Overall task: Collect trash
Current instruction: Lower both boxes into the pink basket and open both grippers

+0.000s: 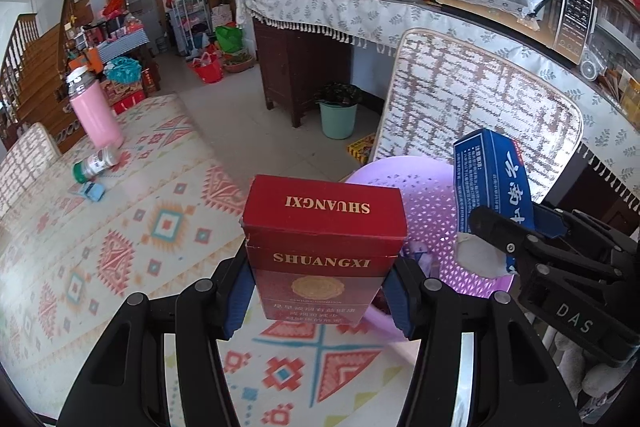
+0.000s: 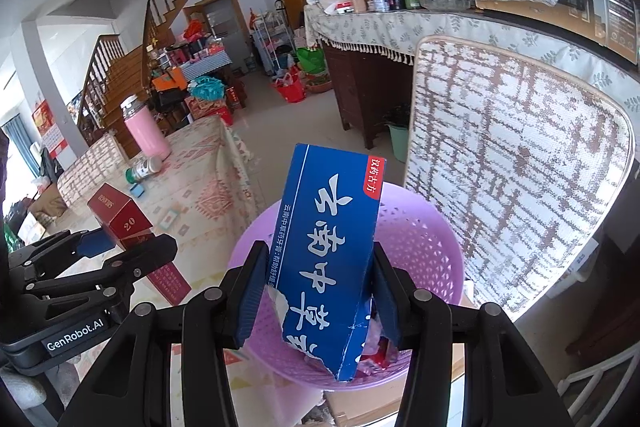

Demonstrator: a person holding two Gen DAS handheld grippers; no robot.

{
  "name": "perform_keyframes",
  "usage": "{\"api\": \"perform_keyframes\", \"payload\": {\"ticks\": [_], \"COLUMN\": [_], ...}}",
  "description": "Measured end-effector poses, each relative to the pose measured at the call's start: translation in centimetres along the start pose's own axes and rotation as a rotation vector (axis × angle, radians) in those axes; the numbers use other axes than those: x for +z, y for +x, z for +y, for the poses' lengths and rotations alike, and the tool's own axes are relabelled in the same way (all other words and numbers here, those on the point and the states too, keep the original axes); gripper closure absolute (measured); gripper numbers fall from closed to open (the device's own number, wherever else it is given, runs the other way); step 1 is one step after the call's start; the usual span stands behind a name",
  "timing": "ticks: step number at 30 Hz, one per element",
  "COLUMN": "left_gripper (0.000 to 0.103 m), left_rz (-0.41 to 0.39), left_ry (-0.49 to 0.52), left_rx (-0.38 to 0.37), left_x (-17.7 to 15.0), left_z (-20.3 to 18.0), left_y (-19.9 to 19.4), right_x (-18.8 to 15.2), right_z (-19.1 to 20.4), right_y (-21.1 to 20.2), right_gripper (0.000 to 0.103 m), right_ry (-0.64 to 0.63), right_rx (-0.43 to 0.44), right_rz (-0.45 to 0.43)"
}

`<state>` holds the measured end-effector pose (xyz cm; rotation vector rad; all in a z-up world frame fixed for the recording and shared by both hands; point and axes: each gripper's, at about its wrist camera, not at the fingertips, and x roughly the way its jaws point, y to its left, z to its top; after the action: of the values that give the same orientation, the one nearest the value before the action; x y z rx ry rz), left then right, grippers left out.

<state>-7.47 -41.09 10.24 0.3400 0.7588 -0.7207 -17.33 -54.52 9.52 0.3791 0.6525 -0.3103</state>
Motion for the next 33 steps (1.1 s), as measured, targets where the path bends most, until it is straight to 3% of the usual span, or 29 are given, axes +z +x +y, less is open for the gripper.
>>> {"api": "perform_keyframes", "payload": {"ticks": [12,33], "left_gripper": [0.047,0.047], "left_rz": [0.020,0.084], "left_ry": [0.040,-0.015], "left_rx": [-0.036,-0.102], "left_x": [1.9,2.8], "left_z": [-3.0,-3.0], "left_y": [2.9,6.9], "right_x": [0.8,1.1], "right_z": [-3.0,-4.8], "right_y": [0.8,3.1], "right_gripper": [0.049,0.049], "right_ry": [0.055,0.094], "right_rx": [-0.022,-0.033], "right_rz": [0.000,0.032]}}
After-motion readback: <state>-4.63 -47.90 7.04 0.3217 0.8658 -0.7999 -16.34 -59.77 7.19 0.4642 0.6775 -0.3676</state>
